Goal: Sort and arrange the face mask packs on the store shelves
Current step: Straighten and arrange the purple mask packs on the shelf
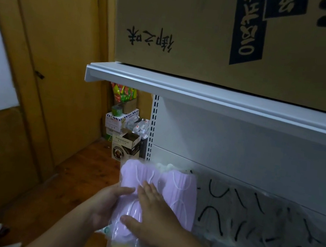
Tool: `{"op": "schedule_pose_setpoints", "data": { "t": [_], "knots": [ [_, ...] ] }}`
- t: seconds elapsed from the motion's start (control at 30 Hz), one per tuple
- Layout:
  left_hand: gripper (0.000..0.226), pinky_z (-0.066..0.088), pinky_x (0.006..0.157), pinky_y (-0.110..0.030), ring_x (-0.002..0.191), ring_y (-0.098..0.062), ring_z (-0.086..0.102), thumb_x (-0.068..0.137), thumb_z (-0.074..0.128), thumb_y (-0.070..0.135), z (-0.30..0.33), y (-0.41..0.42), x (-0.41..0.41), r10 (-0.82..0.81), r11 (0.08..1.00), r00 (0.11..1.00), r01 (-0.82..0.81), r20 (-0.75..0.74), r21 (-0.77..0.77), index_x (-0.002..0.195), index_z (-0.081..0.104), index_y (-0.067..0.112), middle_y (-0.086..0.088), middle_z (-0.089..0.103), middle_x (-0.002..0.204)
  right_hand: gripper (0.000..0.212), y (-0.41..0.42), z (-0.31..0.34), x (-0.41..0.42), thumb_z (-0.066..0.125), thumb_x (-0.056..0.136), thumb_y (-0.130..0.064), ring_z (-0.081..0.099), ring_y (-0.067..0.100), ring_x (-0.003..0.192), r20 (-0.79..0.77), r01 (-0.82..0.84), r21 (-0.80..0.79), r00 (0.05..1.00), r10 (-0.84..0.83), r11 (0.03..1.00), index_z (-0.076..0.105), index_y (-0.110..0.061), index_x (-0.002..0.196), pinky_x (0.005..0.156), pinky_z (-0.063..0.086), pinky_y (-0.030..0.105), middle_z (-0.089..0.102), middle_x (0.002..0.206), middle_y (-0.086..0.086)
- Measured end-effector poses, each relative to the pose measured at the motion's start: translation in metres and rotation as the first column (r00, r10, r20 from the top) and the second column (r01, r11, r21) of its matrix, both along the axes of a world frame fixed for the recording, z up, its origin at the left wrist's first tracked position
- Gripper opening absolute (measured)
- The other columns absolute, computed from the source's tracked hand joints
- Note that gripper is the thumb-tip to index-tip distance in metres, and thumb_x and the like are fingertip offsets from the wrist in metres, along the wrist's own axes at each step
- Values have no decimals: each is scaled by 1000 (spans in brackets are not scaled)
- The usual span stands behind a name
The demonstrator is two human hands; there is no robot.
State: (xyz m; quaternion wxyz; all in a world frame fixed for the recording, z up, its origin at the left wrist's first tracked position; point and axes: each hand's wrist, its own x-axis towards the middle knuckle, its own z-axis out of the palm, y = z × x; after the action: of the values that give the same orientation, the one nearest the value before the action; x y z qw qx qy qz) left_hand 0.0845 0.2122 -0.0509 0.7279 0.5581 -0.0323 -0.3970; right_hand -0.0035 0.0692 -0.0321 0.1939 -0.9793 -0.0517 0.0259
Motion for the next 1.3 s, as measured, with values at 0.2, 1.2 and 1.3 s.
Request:
{"op": "schedule_pose_setpoints", "data": {
  "t": [0.2, 1.2, 1.3],
  "knots": [
    [53, 59, 65, -42, 90, -40, 70, 69, 63, 5, -5, 3, 10, 62, 997, 998, -61, -12, 46, 122, 57, 9, -23, 71, 103, 90, -9, -3, 5, 39, 87, -70, -15, 12, 146, 47, 81, 67, 995, -85, 994, 0, -23, 153, 117, -6, 33, -11, 161, -5],
    [40, 58, 78, -46, 88, -36, 71, 82, 60, 41, 27, 1, 2, 76, 994, 990, -84, -117, -71, 101, 73, 9, -22, 73, 93, 101, 8, 16, 21, 46, 81, -72, -21, 11, 144, 34, 34, 0, 999, -34, 999, -5, -22, 153, 118, -3, 37, -16, 159, -5],
    [47, 49, 94, -53, 100, -43, 65, 85, 57, 25, 27, 12, 2, 119, 993, 984, -121, -129, -2, 125, 59, 0, -29, 66, 111, 99, 18, 13, 27, 44, 83, -72, -23, 9, 143, 61, 80, 79, 995, -85, 994, -8, -24, 152, 116, -4, 33, -21, 158, -6]
  ]
}}
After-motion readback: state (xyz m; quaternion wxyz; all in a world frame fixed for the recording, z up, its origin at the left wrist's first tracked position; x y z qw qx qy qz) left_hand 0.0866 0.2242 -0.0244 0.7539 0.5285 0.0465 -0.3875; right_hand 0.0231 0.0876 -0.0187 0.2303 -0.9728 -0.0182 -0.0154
